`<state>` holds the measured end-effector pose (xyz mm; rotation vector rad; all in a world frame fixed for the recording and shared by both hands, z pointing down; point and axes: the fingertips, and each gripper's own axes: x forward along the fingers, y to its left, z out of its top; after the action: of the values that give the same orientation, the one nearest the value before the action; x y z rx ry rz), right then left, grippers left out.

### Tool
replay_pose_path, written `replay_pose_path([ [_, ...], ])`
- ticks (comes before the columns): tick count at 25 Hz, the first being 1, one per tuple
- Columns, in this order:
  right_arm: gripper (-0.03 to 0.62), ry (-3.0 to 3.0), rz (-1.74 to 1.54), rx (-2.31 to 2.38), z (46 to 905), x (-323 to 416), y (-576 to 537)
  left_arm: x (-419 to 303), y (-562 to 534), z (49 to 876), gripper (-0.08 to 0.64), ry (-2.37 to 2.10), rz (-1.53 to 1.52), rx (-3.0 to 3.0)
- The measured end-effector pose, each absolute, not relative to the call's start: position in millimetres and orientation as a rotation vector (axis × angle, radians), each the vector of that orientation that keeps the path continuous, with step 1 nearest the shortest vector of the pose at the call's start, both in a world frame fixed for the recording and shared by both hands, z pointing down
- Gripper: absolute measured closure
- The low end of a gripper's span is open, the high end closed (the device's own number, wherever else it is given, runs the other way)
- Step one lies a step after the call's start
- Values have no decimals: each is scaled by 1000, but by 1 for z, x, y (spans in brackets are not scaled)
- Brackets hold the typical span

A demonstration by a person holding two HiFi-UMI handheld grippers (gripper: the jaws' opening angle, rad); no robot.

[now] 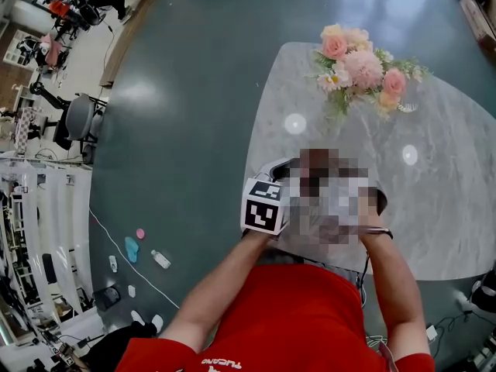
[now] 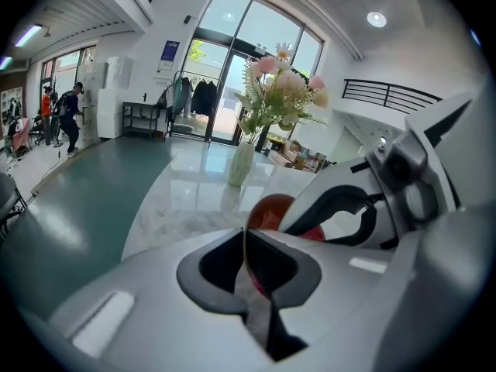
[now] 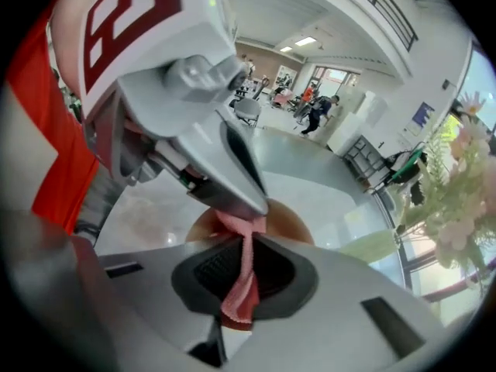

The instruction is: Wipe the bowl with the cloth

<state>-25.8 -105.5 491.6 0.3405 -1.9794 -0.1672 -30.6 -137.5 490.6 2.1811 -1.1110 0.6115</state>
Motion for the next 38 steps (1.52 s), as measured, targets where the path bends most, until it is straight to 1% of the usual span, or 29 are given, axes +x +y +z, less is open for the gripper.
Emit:
replay_pose_path([
  [4,571,-1960,-149,426,490,-17,-116,-28,-137,491,540,-1102,608,2183],
  [11,571,-1995,-64,325,490,-24,-97,-31,-142,491,540,-1112,593,2163],
  [18,571,-1915,-88,550,486,0,-128,-27,-136,495,540,-1095,606,2161],
  [21,571,-1876,-18,482,495,7,-115,-33,-138,499,540,-1113,609,2140],
  [25,571,-1939,51,395,492,-7,-100,-34,-141,497,540,-1123,597,2129],
  [28,571,-1962,13,477,484,-9,-113,-31,-140,495,540,-1111,595,2134],
  [32,571,-1920,-29,588,479,8,-130,-30,-139,498,540,-1103,601,2129],
  [38,571,-1972,52,432,496,-6,-108,-28,-139,502,540,-1093,606,2119],
])
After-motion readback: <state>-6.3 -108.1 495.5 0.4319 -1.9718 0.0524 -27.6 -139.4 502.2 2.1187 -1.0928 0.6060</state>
